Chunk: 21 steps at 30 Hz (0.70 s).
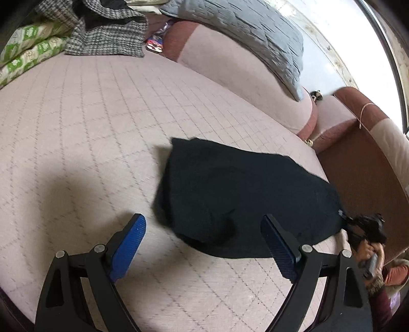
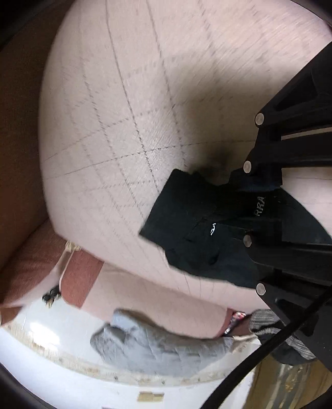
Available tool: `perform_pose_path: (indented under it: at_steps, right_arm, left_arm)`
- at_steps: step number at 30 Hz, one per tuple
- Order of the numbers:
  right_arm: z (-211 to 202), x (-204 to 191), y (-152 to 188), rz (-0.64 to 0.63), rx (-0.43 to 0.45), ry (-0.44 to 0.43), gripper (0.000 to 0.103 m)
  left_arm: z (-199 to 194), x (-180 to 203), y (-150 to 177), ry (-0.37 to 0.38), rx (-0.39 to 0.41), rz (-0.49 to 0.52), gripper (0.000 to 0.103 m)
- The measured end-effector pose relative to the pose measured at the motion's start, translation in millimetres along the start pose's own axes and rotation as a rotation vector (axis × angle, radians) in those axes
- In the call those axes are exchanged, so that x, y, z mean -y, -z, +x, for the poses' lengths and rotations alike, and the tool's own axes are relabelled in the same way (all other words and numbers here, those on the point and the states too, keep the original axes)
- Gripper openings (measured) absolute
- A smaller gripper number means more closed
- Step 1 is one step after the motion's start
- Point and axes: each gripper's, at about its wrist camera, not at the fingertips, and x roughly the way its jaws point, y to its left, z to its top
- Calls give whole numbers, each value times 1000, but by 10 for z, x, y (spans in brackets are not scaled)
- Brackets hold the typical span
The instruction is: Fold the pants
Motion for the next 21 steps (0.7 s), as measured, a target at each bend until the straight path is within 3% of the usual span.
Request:
perform_pose_path:
  at_steps: [5,8,11,12,16,18,21]
  right_arm:
    - [-451,-230,191,-118,58,56,15]
    - [-396,-252,181,-185,73,142,16]
    - [-211,-122,197,-220,43,283,30]
    - [-172,-66,217,-205,32,320,39]
    - [-363,135,275,-103,57,256,41]
    - [-567,141,319,-81,106,272,50]
    - [-844,-10,419,-141,182,300,50]
  left_arm:
    - [-67,-83,-82,2,20,-39,90]
    - [-60,-125,-117,8,14,-61,90]
    - [-91,-137,-123,4,14,-61,90]
    - [-120,-142,-118,1,18,-57,90]
    - [-195,-226,-113,-22,30,-54,91]
    - [-176,-300,-133,-26,22,-77,91]
    - [-95,-356,-171,-5,7,-125,90]
